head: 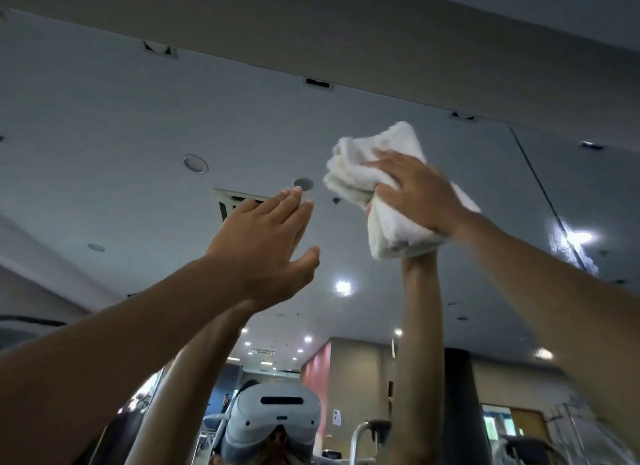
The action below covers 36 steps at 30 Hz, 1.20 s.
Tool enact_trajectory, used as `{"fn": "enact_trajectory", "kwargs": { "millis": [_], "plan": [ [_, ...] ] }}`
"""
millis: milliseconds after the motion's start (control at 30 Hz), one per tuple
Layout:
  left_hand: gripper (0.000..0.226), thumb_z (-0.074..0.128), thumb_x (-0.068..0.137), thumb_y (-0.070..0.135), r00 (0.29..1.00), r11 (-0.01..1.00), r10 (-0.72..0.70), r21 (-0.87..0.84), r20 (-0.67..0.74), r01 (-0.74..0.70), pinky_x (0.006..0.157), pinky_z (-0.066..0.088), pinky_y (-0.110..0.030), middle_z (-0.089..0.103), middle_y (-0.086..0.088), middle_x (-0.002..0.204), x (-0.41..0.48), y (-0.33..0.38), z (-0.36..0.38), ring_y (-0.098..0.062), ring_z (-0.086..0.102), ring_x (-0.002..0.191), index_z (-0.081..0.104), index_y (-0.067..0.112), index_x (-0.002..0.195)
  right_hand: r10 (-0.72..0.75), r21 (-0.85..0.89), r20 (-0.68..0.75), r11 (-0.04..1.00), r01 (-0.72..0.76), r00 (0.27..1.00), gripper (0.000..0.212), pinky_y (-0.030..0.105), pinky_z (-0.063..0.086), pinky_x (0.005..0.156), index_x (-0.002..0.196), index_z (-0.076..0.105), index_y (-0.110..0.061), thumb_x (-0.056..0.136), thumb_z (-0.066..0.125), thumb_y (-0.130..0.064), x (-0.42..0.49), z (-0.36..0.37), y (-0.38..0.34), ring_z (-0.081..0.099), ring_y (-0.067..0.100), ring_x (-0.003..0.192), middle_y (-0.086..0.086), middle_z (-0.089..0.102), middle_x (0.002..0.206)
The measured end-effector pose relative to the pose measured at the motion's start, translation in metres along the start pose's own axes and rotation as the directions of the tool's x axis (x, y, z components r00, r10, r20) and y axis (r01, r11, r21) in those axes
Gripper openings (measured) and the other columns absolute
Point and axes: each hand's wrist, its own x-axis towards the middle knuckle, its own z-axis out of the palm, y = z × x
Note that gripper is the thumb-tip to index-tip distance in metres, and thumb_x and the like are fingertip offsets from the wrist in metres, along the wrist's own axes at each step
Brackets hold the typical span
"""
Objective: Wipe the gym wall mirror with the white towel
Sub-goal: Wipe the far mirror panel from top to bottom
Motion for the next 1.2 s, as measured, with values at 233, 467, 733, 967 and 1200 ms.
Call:
{"fn": "enact_trajectory", "kwargs": {
  "millis": [233,467,733,967,1200],
  "plan": [
    [0.084,0.006,0.087,0.064,0.998,0.991,-0.025,-0.133,-0.064,0.016,0.124,-0.005,-0.033,-0.002,0.003,0.168,-0.023,-0.006,0.012,-0.007,-0.008,0.153,0.006,0.024,0.161,0.5,-0.106,-0.141,0.85,-0.516,0.854,0.05,0.049,0.019,0.112,0.149,0.039,-0.032,0.099,0.033,-0.041,0.049,0.026,-0.06,0.029,0.023,0.144,0.001,0.033,0.158],
    [0.087,-0.001,0.085,0.063,0.976,0.973,-0.207,-0.119,-0.064,0.199,0.125,-0.006,-0.042,-0.009,-0.003,0.168,-0.028,-0.008,0.014,-0.016,-0.014,0.154,-0.002,0.021,0.16,-0.053,-0.016,0.052,0.998,0.054,0.997,0.065,0.054,0.025,0.114,0.147,0.042,-0.042,0.084,0.028,-0.051,-0.019,0.005,-0.036,0.028,0.016,0.148,-0.01,0.031,0.162],
    [0.09,-0.006,0.081,0.063,0.977,0.973,-0.201,-0.132,-0.075,0.19,0.123,-0.01,-0.037,-0.007,-0.001,0.169,-0.03,-0.008,0.014,-0.014,-0.014,0.154,0.0,0.023,0.161,0.501,-0.176,-0.08,0.844,-0.507,0.862,0.048,0.053,0.022,0.111,0.143,0.044,-0.027,0.099,0.035,-0.042,0.079,0.028,-0.085,0.037,0.028,0.137,0.006,0.043,0.147],
    [0.09,-0.003,0.08,0.061,0.969,0.966,-0.222,-0.161,-0.111,0.203,0.122,-0.009,-0.032,0.0,0.001,0.169,-0.033,-0.005,0.01,-0.011,-0.008,0.154,0.012,0.023,0.161,-0.11,0.008,0.072,0.994,0.11,0.991,0.056,0.052,0.013,0.115,0.148,0.036,-0.048,0.093,0.03,-0.049,0.036,0.029,-0.1,0.018,0.012,0.151,-0.013,0.023,0.164],
    [0.088,-0.002,0.084,0.062,0.963,0.962,-0.253,-0.13,-0.097,0.24,0.124,-0.011,-0.039,-0.01,-0.004,0.168,-0.034,-0.007,0.013,-0.016,-0.017,0.153,0.0,0.019,0.16,0.421,-0.073,-0.123,0.899,-0.431,0.899,0.05,0.058,0.019,0.111,0.145,0.044,-0.037,0.096,0.034,-0.038,0.05,0.021,-0.054,0.032,0.025,0.142,-0.004,0.04,0.154]
  ]
}}
